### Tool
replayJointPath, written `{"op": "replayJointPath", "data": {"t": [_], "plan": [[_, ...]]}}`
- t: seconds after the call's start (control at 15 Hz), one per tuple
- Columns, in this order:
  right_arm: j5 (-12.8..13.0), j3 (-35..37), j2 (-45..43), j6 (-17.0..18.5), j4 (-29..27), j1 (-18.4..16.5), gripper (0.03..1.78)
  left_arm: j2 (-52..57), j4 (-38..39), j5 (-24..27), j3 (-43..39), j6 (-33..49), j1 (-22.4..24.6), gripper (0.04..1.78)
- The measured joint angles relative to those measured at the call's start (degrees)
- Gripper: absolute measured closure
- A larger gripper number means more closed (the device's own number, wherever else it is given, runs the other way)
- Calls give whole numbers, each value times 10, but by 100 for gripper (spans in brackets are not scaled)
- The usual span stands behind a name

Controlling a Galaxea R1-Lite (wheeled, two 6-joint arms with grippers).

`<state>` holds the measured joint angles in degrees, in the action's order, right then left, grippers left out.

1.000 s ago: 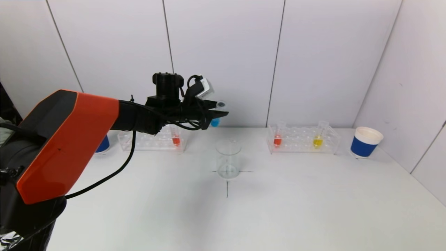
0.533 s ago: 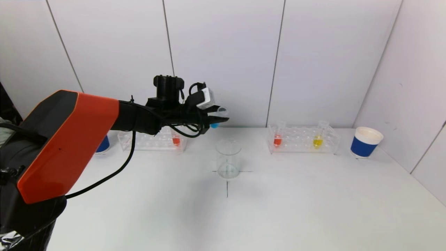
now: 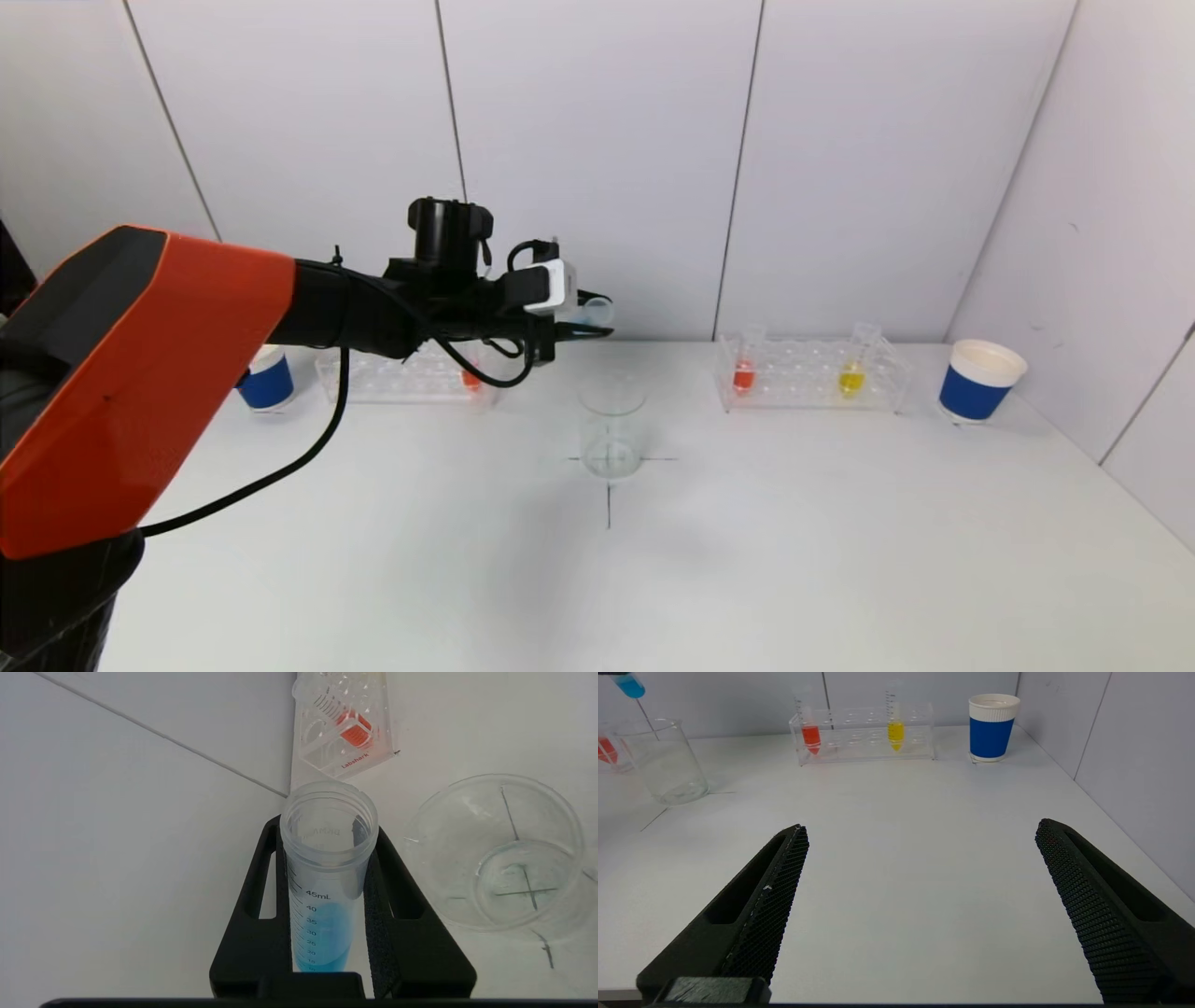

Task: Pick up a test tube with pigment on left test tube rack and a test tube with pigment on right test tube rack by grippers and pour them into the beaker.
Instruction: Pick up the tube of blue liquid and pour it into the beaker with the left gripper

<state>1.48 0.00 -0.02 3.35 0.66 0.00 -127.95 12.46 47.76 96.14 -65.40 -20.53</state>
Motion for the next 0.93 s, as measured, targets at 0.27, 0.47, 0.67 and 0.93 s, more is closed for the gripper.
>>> {"op": "replayJointPath", "data": {"t": [0.27, 0.47, 0.67, 0.93], "plan": [[0, 0, 0, 0, 0, 0, 4, 16, -65, -9, 9, -67, -3, 137], [0, 0, 0, 0, 0, 0, 4, 16, -106, -22, 19, -131, -2, 137], [0, 0, 0, 0, 0, 0, 4, 12, -146, -39, 46, -180, -2, 137], [0, 0, 0, 0, 0, 0, 4, 2, -143, -52, 63, -205, -7, 137]]}}
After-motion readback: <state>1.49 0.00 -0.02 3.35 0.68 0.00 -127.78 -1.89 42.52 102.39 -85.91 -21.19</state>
